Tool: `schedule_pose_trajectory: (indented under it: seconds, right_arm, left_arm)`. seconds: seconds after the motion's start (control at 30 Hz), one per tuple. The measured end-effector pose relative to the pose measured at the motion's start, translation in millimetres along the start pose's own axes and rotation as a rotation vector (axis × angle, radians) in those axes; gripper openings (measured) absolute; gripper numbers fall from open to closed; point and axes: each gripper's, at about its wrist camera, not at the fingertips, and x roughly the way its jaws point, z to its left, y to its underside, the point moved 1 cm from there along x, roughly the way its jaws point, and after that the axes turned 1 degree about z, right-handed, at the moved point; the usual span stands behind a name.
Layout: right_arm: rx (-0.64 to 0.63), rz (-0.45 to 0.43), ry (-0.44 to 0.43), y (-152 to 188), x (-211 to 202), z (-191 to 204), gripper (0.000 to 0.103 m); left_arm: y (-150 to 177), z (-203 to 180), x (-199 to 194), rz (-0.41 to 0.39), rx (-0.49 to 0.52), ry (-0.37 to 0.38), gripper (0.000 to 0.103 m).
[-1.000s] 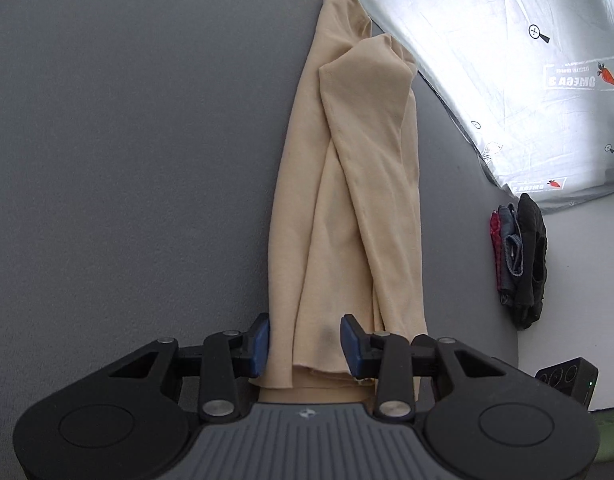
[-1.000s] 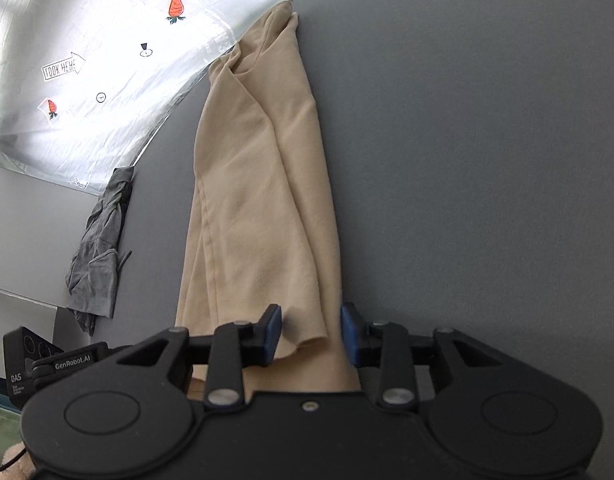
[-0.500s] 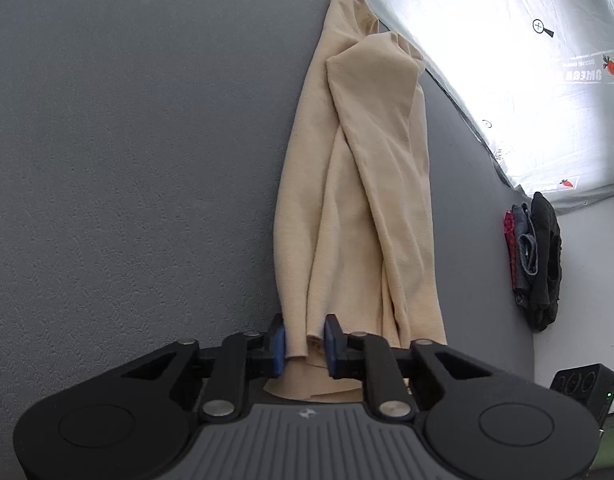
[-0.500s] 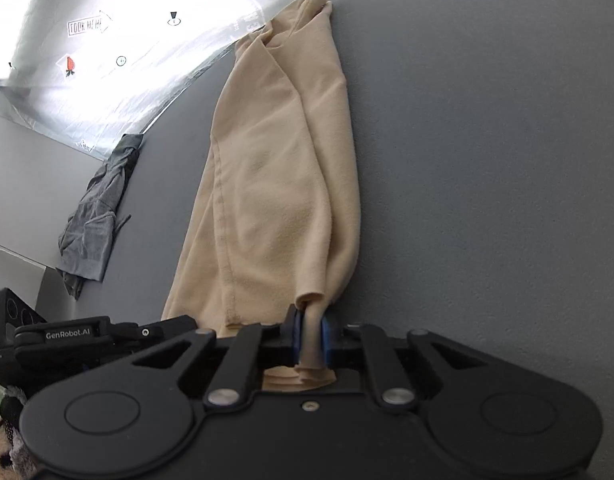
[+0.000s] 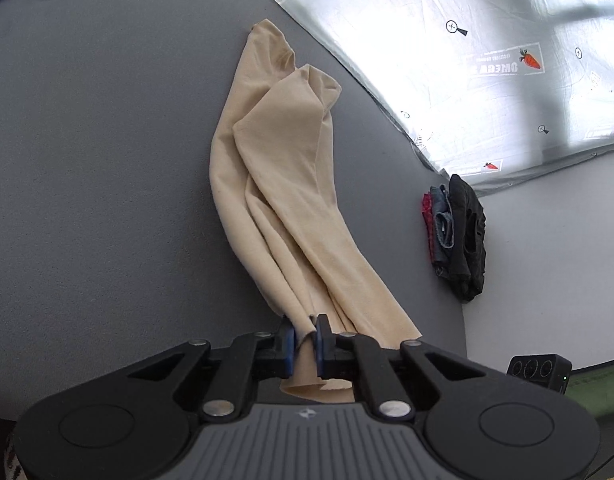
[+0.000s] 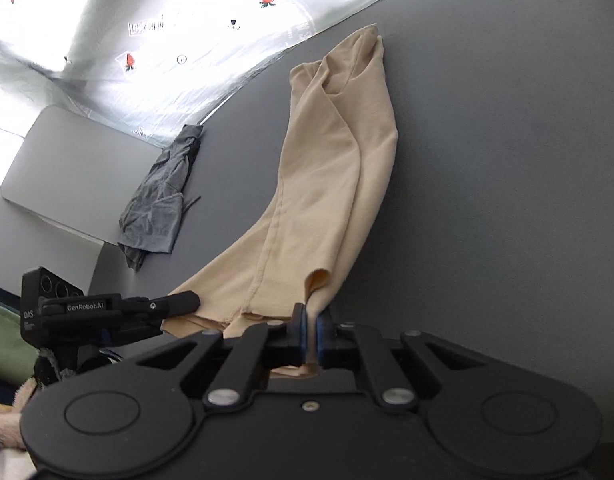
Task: Fold clothes
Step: 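Grasp the hem end with both grippers and fold it toward the collar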
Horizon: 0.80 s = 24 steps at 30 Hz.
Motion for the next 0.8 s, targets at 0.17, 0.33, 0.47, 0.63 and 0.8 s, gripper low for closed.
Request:
schedule_pose_trajectory:
  seconds: [0.17, 0.33, 0.47, 0.63, 0.8]
  right_arm:
    - [0.115, -0.057, -0.068, -23.1, -8.5, -6.4, 0.005]
    - [0.083, -0.126, -0.084, -52.2, 0.2, 10.4, 0.005]
    - [0.095, -0.189, -0.114, -83.4, 10.6, 14.6, 0.005]
    - [0.109, -0.239, -0.138, -133.5, 29.8, 10.6, 0.005]
    - [0.138, -0.269, -0.140, -195.7, 61.0, 6.2, 0.005]
  left_arm:
    - [-20.4, -11.2, -0.9, -0.056, -0.001, -0.011, 0.010]
    - [-53.9, -22.4, 0.3, -0.138, -0.001, 0.012, 0.010]
    - [-88.3, -29.1, 7.2, -0.193, -0.023, 0.030, 0.010]
    - [-142.1, -36.6, 27.1, -0.220, -0.009, 0.049, 0.010]
    - [-201.2, -39.5, 53.1, -0.246, 0.006, 0.057, 0.009]
